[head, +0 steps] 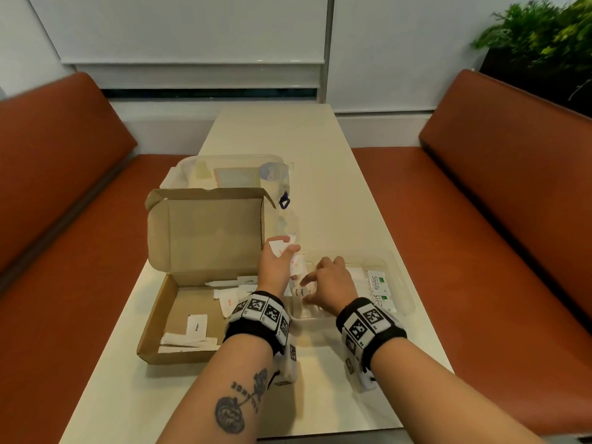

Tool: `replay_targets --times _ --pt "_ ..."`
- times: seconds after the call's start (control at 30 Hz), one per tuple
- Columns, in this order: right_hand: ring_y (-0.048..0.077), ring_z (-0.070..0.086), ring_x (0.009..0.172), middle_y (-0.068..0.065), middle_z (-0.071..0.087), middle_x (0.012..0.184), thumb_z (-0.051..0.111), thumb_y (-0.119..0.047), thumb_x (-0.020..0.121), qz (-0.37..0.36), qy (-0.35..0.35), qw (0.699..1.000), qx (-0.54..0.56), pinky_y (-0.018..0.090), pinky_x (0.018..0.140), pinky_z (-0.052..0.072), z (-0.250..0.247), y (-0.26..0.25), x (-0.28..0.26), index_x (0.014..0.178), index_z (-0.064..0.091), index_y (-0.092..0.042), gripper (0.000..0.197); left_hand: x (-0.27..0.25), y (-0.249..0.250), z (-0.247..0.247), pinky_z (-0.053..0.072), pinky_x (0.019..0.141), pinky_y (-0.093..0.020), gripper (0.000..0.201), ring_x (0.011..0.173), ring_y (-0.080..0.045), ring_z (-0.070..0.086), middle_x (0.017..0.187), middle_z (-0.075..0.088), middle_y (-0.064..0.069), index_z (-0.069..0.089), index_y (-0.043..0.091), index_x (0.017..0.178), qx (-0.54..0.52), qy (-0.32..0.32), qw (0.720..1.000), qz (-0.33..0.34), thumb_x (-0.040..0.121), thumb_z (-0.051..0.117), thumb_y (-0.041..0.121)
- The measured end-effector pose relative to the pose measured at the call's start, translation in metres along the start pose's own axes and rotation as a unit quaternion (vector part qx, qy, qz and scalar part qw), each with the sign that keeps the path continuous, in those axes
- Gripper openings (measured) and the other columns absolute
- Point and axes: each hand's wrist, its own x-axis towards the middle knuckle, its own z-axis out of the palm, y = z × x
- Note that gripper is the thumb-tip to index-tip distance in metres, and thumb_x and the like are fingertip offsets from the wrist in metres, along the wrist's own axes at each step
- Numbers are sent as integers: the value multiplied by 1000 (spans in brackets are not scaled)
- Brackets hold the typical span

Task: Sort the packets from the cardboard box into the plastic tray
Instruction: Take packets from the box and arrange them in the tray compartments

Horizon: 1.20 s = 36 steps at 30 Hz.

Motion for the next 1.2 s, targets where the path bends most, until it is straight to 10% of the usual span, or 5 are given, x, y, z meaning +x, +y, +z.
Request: replay_targets --times 0.3,0.5,0.67,1.07,1.2 --pt "22 48 108 4 57 111 63 -34 86 43 32 991 125 29 87 41 1 7 -2 112 67 -23 29 -5 -1 3 51 61 -32 19 79 -19 60 104 63 -13 49 18 111 -27 -38 999 -26 95 51 8" --pt "11 56 62 1 67 74 58 -30 91 128 127 871 456 27 65 48 -20 18 -4 89 64 -9 21 -13 -4 14 48 62 -36 23 83 -28 61 105 64 -11 47 16 121 -18 -86 995 -44 100 43 10" --pt "17 61 65 8 65 74 71 -5 80 126 95 829 536 25 62 53 -28 30 -12 94 62 -5 17 -20 -8 31 52 55 -27 22 83 -23 62 103 62 -12 51 16 118 8 -90 995 -40 97 48 10" --pt "24 67 77 14 68 82 61 2 86 154 155 793 568 36 75 58 -29 82 -25 89 66 -8 12 -30 -13 53 35 37 -20 21 44 -12 43 88 59 -11 54 21 99 10 -87 995 -40 89 56 3" --pt "17 64 75 4 67 78 63 0 85 115 147 832 523 24 71 55 -32 90 -27 92 70 -9 14 -32 -11 59 34 38 -20 19 41 -11 43 83 60 -8 56 23 97 40 -134 990 -24 87 64 9"
